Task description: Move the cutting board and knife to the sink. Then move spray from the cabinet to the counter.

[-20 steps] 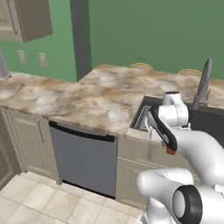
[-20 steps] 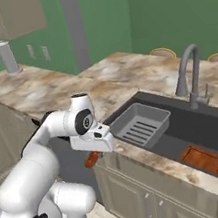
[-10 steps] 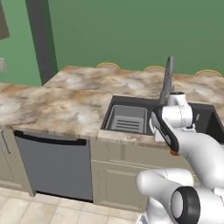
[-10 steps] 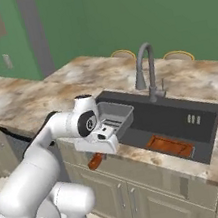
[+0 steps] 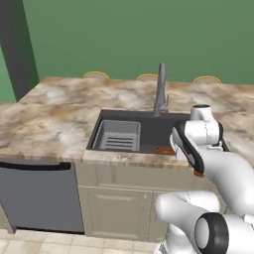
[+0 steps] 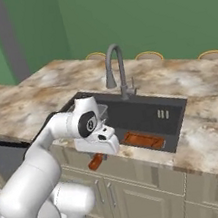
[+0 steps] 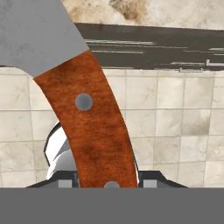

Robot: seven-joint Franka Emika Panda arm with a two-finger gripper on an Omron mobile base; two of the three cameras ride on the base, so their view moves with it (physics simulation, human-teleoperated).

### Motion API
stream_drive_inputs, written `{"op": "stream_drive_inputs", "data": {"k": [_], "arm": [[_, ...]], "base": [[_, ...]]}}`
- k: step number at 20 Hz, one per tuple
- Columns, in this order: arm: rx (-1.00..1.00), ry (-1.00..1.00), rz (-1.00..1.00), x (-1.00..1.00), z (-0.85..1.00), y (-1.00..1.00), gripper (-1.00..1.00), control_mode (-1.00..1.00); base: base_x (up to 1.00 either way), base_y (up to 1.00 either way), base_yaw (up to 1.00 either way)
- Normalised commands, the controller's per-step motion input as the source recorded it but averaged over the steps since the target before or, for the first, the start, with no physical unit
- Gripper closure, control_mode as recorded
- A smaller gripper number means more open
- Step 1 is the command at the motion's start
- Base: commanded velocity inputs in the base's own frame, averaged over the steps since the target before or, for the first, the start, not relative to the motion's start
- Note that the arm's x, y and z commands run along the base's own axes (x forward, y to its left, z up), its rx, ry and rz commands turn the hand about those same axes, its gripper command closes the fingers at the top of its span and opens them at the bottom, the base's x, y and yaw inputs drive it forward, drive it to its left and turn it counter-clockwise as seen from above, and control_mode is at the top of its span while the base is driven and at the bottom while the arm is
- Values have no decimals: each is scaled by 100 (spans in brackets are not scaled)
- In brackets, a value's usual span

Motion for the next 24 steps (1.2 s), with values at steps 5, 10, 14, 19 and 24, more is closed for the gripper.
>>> {"op": "stream_drive_inputs", "data": {"k": [5, 10, 14, 19, 24], "arm": [[0, 0, 0, 0, 0, 0, 100, 100], [0, 0, 0, 0, 0, 0, 100, 100], [0, 0, 0, 0, 0, 0, 100, 100], [0, 0, 0, 0, 0, 0, 100, 100], [0, 0, 0, 0, 0, 0, 100, 100]], "base": [[27, -19, -18], [35, -17, -20], [35, -24, -19], [39, -22, -13], [32, -9, -6]]}}
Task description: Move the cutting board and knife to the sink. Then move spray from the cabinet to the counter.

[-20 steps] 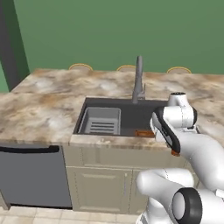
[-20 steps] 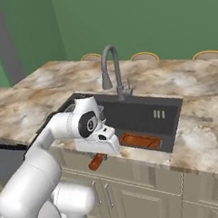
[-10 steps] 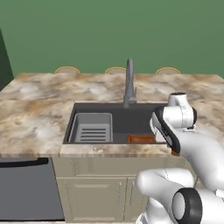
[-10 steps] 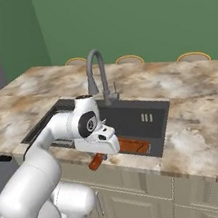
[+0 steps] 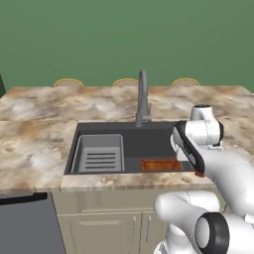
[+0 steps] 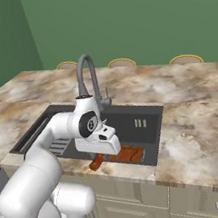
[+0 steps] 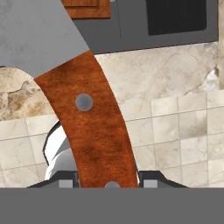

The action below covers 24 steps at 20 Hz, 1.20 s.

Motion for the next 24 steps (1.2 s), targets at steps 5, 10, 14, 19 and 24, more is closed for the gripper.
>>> {"op": "stream_drive_inputs", "data": {"k": [5, 10, 14, 19, 24], "arm": [[0, 0, 0, 0, 0, 0, 100, 100], [0, 0, 0, 0, 0, 0, 100, 100], [0, 0, 0, 0, 0, 0, 100, 100], [0, 0, 0, 0, 0, 0, 100, 100], [0, 0, 0, 4, 0, -5, 100, -100]], "base": [[25, -1, -2], [3, 0, 0], [0, 0, 0], [0, 0, 0], [1, -1, 0]]}}
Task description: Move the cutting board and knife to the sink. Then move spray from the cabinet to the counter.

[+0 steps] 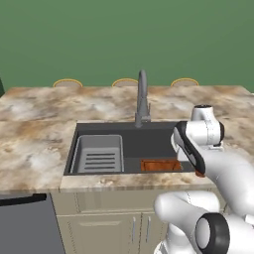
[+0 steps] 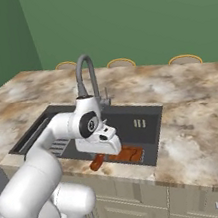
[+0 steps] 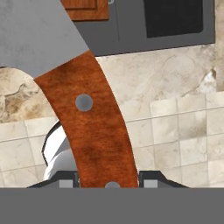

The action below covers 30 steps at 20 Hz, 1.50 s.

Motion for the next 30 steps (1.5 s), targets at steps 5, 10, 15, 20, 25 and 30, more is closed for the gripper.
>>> {"op": "stream_drive_inputs", "data": {"k": [5, 10, 15, 20, 25, 30], "arm": [[1, 3, 8, 20, 0, -15, 100, -100], [0, 12, 22, 29, 0, -10, 100, -100], [0, 10, 33, 35, 0, -11, 100, -100], [3, 2, 31, 38, 0, -15, 100, -100], [3, 0, 19, 24, -4, -15, 100, -100], [4, 0, 4, 28, -12, -6, 100, -100]], "base": [[0, 0, 0], [0, 0, 0], [0, 0, 0], [0, 0, 0], [0, 0, 0], [0, 0, 0]]}}
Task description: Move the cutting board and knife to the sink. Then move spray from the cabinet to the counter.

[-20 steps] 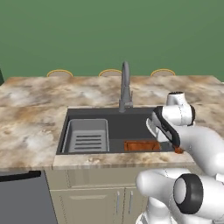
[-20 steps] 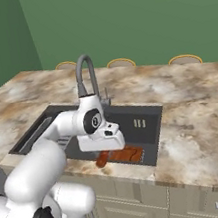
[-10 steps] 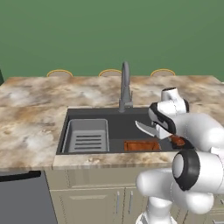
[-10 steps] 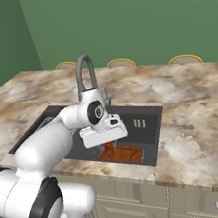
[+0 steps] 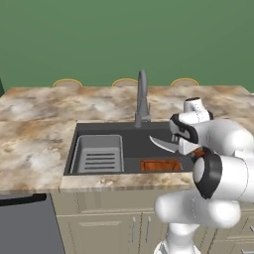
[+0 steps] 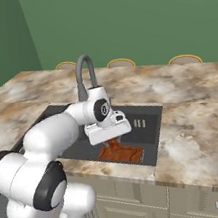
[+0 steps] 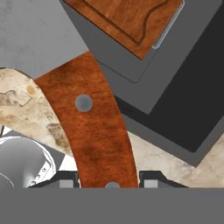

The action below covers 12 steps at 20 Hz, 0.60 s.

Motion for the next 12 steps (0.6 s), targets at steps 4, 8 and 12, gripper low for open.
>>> {"op": "stream_drive_inputs", "data": {"k": [4, 8, 12], "arm": [[4, 0, 3, 29, -17, -9, 100, -100], [0, 0, 5, 32, -26, -13, 100, -100], [0, 0, 8, 31, -29, -8, 100, -100]], "base": [[0, 0, 0], [0, 0, 0], [0, 0, 0]]}}
